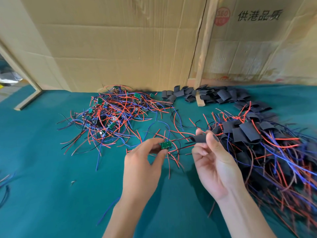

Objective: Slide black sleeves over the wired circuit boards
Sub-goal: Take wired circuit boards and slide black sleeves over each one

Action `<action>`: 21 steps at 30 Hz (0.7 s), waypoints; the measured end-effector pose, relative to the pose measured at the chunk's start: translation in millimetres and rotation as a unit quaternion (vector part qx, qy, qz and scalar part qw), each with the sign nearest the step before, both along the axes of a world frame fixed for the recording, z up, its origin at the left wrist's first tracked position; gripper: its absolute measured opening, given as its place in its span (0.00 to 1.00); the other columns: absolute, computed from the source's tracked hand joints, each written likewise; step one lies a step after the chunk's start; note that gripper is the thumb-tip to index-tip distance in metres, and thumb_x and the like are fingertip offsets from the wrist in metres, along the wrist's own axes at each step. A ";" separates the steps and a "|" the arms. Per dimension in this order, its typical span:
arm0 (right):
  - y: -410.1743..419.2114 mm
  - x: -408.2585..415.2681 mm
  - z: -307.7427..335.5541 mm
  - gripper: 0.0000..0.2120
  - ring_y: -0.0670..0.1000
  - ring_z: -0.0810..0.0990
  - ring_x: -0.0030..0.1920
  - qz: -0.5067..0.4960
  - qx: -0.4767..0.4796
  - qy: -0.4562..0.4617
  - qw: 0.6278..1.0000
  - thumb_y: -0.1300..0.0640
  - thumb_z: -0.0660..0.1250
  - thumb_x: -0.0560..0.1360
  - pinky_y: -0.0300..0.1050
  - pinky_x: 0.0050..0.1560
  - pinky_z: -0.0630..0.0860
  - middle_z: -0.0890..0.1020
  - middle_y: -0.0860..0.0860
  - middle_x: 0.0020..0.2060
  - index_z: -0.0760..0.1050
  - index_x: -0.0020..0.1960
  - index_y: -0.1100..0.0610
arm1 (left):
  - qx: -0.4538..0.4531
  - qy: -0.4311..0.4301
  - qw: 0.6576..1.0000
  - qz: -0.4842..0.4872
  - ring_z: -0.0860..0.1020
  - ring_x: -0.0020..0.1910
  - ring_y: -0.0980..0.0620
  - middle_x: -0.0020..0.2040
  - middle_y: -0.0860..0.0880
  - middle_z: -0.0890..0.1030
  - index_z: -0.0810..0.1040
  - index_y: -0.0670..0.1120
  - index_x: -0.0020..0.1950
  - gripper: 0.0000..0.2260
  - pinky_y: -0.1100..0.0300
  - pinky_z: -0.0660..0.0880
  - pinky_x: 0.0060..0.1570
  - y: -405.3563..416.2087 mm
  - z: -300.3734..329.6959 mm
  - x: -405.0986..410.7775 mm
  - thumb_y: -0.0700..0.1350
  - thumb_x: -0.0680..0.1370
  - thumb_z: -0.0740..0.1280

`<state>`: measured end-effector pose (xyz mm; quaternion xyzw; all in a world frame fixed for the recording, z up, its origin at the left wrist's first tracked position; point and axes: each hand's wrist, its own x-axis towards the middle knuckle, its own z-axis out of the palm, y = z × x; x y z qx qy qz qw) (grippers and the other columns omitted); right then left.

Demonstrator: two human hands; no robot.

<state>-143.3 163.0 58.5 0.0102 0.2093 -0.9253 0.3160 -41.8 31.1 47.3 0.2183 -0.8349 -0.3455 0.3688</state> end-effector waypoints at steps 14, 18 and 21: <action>-8.1 8.2 -2.0 0.25 0.48 0.85 0.42 -0.071 0.184 0.176 0.964 0.62 0.79 0.54 0.34 0.38 0.77 0.88 0.56 0.46 0.79 0.50 0.58 | 0.023 0.018 0.998 -0.057 0.82 0.41 0.62 0.39 0.59 0.84 0.85 0.56 0.47 0.12 0.75 0.71 0.46 0.9 6.6 -3.8 0.39 0.71 0.78; -7.2 6.2 -2.2 0.27 0.48 0.85 0.42 -0.093 0.215 0.198 0.952 0.60 0.80 0.54 0.35 0.41 0.78 0.88 0.57 0.47 0.79 0.52 0.59 | 0.123 0.017 0.989 -0.077 0.81 0.38 0.62 0.40 0.61 0.85 0.82 0.61 0.45 0.17 0.74 0.73 0.45 0.9 6.2 -4.6 0.37 0.72 0.77; -7.3 6.0 -2.3 0.27 0.48 0.85 0.42 -0.089 0.207 0.193 0.955 0.60 0.80 0.54 0.35 0.39 0.77 0.88 0.56 0.47 0.79 0.53 0.60 | 0.179 0.010 0.980 -0.090 0.82 0.37 0.60 0.39 0.57 0.85 0.84 0.57 0.46 0.14 0.70 0.75 0.45 1.1 4.4 -6.5 0.36 0.73 0.76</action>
